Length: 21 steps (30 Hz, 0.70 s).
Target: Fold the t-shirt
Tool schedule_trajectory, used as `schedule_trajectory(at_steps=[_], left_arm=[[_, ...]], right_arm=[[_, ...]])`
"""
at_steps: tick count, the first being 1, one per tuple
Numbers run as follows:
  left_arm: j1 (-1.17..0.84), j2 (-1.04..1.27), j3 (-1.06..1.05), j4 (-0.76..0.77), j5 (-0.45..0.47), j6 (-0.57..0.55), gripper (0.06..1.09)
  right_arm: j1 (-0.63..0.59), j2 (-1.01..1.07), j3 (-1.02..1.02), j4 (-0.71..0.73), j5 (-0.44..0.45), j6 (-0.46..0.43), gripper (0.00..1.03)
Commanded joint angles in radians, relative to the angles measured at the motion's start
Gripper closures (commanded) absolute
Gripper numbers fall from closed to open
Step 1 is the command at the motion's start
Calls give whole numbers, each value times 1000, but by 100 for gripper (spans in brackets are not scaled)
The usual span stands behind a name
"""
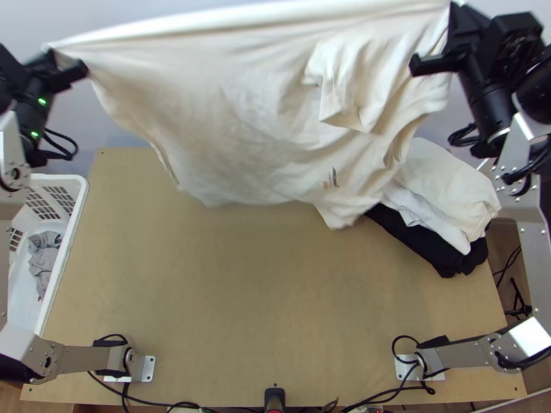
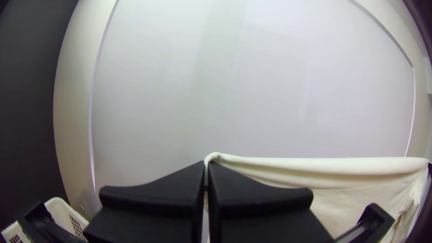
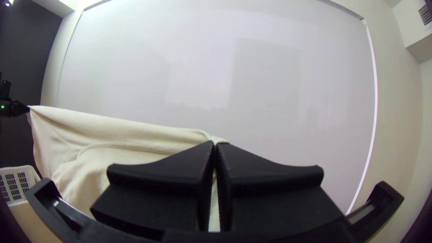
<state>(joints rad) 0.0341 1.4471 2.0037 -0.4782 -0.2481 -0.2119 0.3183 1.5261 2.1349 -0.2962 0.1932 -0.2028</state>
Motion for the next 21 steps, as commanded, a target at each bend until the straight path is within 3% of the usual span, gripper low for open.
schedule_trajectory(at_steps=[1,5,7,15,21], left_arm=[[13,-11,121,47,-42,51,105],[6,-57,119,66,-42,54,105],[6,-79,119,53,-51,54,105],[-3,-269,61,-27,-39,54,105],[-5,-511,-134,1,-8,42,105]], right_arm=[[-1,25,122,54,-31,-17,100],[116,-60,105,46,-32,-3,100],[191,-118,85,-29,-32,43,100],[489,-371,16,-572,-32,425,100],[535,-643,-168,-601,-46,462,100]])
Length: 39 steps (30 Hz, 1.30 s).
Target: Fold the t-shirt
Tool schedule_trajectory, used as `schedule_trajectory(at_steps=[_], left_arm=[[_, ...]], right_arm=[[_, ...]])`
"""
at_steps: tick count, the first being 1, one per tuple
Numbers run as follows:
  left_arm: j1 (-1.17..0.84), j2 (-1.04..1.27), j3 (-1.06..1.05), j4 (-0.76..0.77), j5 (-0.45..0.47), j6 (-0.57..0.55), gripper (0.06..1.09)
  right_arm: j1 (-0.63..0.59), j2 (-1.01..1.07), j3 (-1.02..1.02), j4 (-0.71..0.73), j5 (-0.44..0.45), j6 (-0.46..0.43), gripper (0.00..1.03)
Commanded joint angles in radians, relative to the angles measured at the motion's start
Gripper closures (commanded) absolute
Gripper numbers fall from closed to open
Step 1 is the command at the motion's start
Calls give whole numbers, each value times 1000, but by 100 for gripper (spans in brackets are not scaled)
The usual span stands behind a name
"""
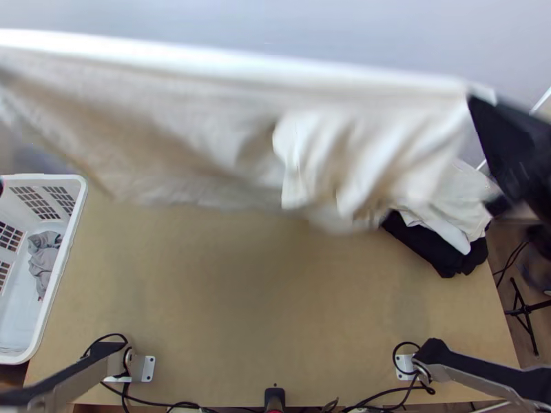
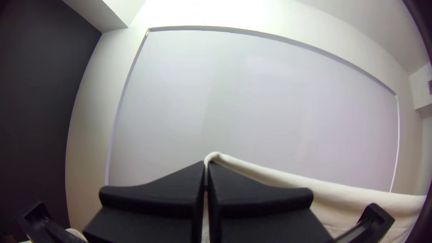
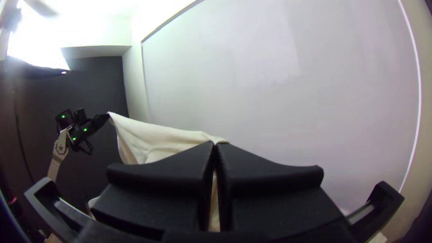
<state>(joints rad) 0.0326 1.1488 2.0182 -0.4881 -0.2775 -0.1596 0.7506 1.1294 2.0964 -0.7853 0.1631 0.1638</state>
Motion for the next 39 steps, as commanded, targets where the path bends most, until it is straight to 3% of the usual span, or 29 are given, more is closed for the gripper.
schedule_trajectory(at_steps=[1,9,17,20,23,25,27,30,39], left_arm=[[-2,-238,-164,11,21,-12,105],[9,-368,-357,2,21,-54,105],[10,-411,-576,-9,20,-97,105],[10,-408,-679,43,21,-100,105],[0,-347,-697,123,21,-98,105],[-2,-273,-662,192,23,-87,105],[-2,-179,-590,249,32,-70,105],[0,-12,-440,301,38,-51,105],[1,520,168,180,87,-54,105]], right_arm=[[104,-273,-130,-104,-23,95,100],[124,-427,-225,-120,-71,92,100],[130,-457,-567,-81,-53,29,100],[125,-470,-743,126,-28,-23,100],[112,-445,-855,469,-30,-110,100],[44,-373,-881,655,-34,-187,100],[-112,-264,-862,768,-140,-187,100],[-396,-79,-771,900,-339,-43,100],[-625,475,-202,842,-350,108,100]])
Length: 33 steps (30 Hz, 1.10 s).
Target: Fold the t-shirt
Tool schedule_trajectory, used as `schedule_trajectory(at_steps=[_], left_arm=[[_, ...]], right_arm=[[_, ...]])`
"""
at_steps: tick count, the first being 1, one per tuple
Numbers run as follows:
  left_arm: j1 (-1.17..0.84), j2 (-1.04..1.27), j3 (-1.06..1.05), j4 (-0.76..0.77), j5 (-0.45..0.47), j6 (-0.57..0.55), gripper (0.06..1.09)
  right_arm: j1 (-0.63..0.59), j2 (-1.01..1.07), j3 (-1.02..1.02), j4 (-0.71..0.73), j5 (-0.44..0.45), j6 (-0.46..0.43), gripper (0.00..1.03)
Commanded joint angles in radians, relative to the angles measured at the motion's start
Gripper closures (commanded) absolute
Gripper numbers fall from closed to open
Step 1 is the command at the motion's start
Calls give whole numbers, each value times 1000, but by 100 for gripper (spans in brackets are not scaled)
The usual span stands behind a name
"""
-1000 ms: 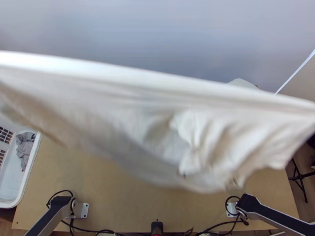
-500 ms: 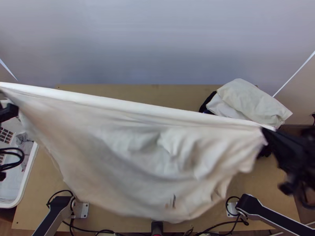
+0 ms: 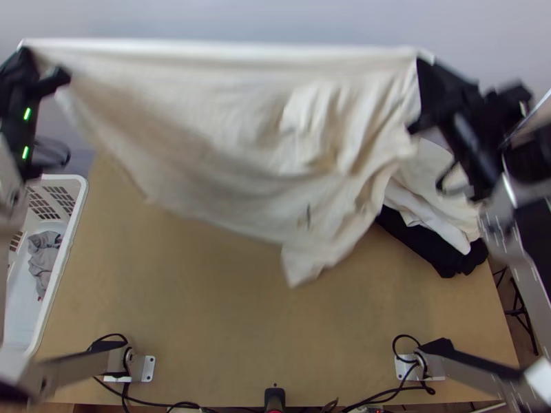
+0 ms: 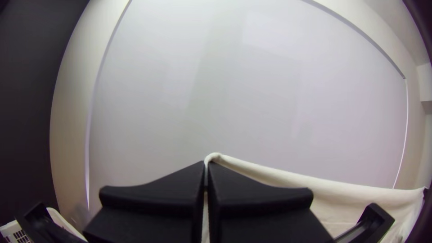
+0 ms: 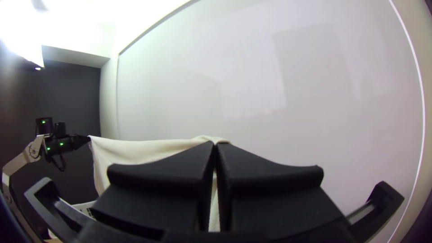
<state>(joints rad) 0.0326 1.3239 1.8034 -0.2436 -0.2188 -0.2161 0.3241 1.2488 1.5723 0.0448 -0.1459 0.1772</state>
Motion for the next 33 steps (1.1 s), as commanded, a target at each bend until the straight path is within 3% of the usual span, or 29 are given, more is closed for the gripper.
schedule_trajectory(at_steps=[1,5,8,11,21,28,33], left_arm=[[3,390,433,-69,29,3,105],[1,451,481,-37,32,1,105],[-8,399,475,-72,32,-34,105],[-11,293,422,-108,30,-85,105],[-13,-180,223,-286,32,-181,105],[-8,-491,-7,-191,32,-166,105],[-8,-528,-12,-171,32,-161,105]], right_arm=[[-207,406,377,-6,-40,102,100],[-243,551,588,-102,-6,137,100],[-252,541,658,-195,-6,171,100],[-247,437,643,-275,-24,202,100],[-243,-127,474,-462,-228,283,100],[-221,-351,446,-528,-251,283,100],[-174,-371,454,-533,-250,283,100]])
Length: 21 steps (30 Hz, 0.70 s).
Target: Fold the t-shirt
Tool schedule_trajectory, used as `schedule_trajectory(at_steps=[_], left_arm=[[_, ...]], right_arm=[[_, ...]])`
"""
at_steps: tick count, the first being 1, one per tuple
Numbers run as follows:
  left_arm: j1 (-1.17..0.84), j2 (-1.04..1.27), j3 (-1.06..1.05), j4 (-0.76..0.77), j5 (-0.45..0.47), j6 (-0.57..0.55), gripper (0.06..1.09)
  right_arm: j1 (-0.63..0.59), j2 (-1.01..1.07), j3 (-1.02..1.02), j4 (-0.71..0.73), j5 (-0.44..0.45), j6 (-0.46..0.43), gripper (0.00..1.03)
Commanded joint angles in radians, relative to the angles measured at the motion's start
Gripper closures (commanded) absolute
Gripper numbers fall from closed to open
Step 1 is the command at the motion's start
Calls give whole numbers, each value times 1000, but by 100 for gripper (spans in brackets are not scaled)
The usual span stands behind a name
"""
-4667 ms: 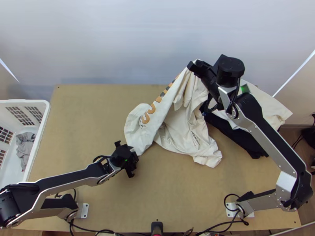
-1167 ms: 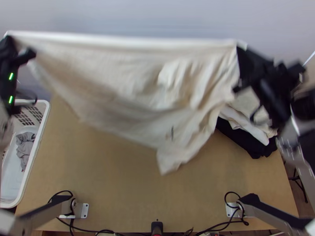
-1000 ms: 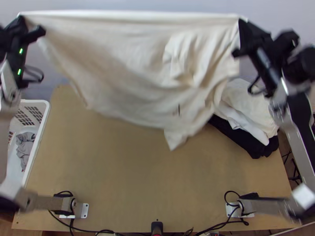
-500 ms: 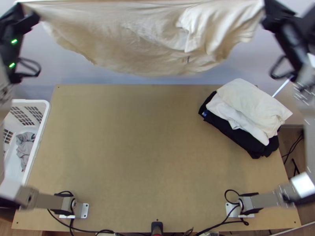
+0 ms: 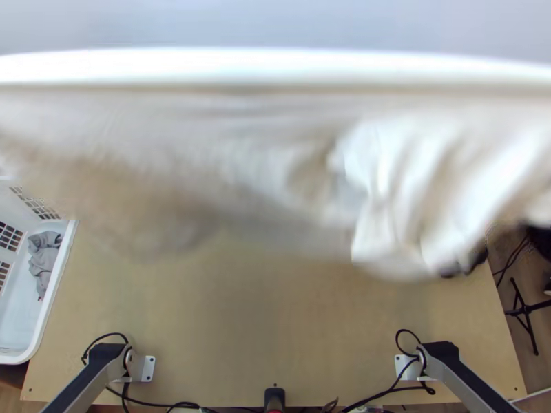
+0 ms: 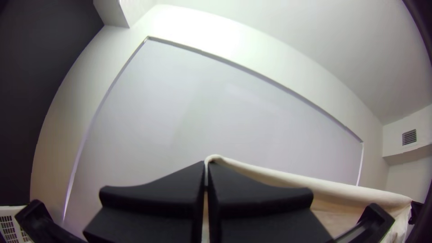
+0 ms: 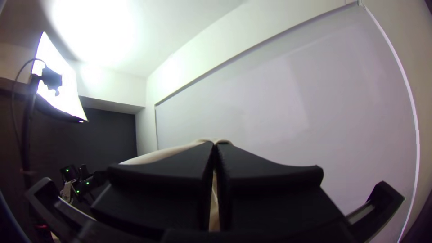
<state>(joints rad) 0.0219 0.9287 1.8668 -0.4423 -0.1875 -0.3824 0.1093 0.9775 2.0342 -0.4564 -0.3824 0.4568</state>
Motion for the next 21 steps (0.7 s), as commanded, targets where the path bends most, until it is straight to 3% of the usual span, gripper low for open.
schedule_trajectory(at_steps=[1,5,9,13,17,21], left_arm=[[4,-133,-75,17,0,5,105],[7,-134,-75,-38,0,2,105],[16,-156,-179,-197,-1,-7,105],[0,-309,-607,-233,33,-3,105],[-2,-459,-1071,-157,79,28,105],[-22,-439,-1298,-16,92,31,105]], right_arm=[[49,-99,-8,-36,-15,2,100],[64,-83,-11,-56,-15,-1,100],[78,-85,-106,-172,-15,-24,100],[79,-241,-532,-165,-16,-30,100],[95,-444,-1054,53,-18,-4,100],[90,-447,-1321,182,-16,-4,100]])
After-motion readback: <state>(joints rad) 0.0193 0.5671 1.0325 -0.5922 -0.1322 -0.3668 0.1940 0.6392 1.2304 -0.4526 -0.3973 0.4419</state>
